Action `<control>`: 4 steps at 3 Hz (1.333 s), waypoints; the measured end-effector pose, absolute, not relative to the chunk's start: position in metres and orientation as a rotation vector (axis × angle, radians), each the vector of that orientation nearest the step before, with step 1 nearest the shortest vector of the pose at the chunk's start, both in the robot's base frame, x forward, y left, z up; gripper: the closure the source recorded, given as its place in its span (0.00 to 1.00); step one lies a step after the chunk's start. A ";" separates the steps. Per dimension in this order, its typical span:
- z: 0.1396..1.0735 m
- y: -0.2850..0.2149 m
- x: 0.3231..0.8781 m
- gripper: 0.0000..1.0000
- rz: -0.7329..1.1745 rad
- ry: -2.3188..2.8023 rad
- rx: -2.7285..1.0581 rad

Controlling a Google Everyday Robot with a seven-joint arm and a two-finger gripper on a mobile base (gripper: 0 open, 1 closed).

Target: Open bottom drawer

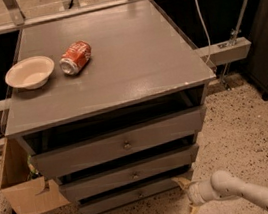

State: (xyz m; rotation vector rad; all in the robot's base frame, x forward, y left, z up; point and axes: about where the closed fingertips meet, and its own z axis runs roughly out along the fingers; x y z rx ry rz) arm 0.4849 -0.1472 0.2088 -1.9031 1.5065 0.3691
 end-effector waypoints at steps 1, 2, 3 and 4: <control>0.200 -0.135 0.494 0.00 0.281 1.489 -1.970; 0.189 -0.131 0.505 0.00 0.209 1.515 -2.004; 0.187 -0.130 0.508 0.00 0.193 1.523 -2.002; 0.189 -0.135 0.508 0.00 0.174 1.531 -1.984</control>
Offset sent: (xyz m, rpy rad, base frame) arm 0.0383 0.0167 -0.0311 -0.2228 -0.0965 -0.0167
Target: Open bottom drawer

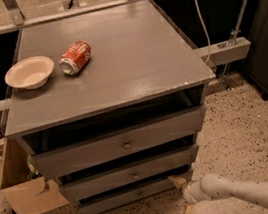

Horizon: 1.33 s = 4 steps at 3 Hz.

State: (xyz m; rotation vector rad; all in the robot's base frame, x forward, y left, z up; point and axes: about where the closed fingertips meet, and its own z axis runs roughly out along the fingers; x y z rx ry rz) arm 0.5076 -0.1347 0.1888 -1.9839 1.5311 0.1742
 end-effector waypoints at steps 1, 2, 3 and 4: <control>0.190 -0.139 0.516 0.00 0.123 1.532 -1.980; 0.188 -0.136 0.525 0.00 0.087 1.523 -1.988; 0.185 -0.133 0.533 0.00 0.065 1.520 -1.993; 0.181 -0.131 0.544 0.00 0.057 1.530 -1.992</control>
Offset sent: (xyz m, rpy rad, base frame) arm 0.0311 -0.0016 -0.0001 -0.0616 -0.0905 -0.0190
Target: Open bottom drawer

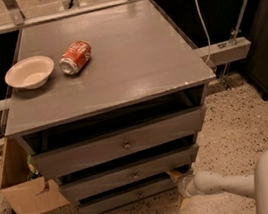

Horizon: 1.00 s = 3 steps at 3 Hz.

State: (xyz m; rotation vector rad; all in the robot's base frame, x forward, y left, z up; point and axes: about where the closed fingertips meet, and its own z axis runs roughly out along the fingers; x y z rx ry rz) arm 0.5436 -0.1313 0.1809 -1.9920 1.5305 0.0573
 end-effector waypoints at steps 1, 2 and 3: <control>0.176 -0.132 0.560 0.00 0.042 1.555 -1.992; 0.173 -0.133 0.568 0.00 0.033 1.576 -1.997; 0.159 -0.135 0.576 0.00 0.069 1.643 -1.993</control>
Offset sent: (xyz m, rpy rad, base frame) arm 0.0370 -0.0068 -0.0088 -0.0531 0.0165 -0.0462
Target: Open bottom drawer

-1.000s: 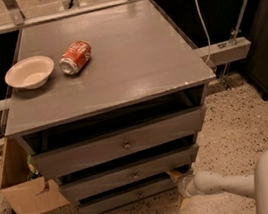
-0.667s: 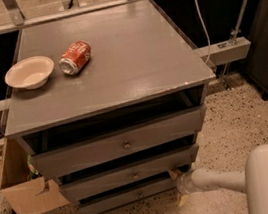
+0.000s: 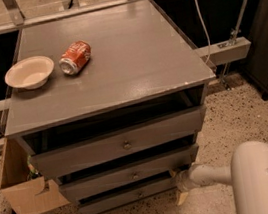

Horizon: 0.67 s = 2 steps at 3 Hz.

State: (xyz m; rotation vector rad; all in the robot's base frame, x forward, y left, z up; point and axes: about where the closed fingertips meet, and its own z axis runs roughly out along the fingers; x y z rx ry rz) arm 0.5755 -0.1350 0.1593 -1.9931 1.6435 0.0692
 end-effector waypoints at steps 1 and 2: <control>0.148 -0.136 0.578 0.00 0.113 1.697 -1.987; 0.140 -0.136 0.579 0.00 0.162 1.751 -1.995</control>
Offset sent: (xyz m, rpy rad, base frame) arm 0.0065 -0.0031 -0.0253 -0.0192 0.1730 -0.0573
